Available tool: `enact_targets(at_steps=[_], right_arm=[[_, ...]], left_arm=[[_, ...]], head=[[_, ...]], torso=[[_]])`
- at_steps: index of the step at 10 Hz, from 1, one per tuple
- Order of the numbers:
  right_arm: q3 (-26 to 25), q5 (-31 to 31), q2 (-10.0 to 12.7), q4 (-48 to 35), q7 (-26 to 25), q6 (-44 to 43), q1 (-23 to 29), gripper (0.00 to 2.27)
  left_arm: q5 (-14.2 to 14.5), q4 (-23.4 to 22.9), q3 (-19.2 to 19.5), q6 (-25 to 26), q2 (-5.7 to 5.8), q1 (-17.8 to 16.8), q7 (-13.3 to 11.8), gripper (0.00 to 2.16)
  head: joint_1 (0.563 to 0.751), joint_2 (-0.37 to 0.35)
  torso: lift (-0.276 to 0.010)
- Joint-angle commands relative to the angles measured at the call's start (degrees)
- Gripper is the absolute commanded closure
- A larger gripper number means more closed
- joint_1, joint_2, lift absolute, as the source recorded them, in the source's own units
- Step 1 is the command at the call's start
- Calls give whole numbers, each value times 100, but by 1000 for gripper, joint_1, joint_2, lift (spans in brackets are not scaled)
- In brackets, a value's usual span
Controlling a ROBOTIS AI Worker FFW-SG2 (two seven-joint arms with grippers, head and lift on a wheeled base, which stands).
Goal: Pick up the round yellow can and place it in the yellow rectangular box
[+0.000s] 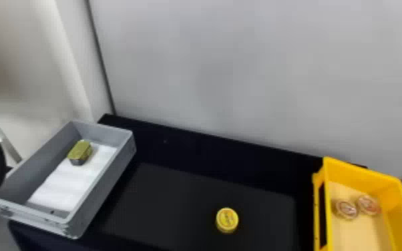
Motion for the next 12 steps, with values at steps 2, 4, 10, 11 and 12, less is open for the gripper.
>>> enact_targets(at_steps=[2, 4, 10, 11, 12], right_arm=[[-15, 0, 7, 9, -5, -33, 15, 113], [-15, 0, 7, 9, -5, -51, 15, 113], [-15, 0, 16, 26, -5, -51, 15, 113], [-15, -9, 16, 26, -5, 37, 15, 113], [-6, -114, 24, 35, 4, 178, 15, 105]], left_arm=[[-1, 0, -9, 0, 0, 4, 1, 85], [-1, 0, -27, 0, 9, -22, 1, 85], [-1, 0, -27, 0, 9, -13, 1, 85], [-1, 0, -27, 9, 9, -13, -8, 85], [-1, 0, -18, 9, 9, -13, -8, 85]], head=[[694, -78], [694, -78], [694, -78], [694, -78], [694, -78]], torso=[[0], [0], [0], [0], [0]])
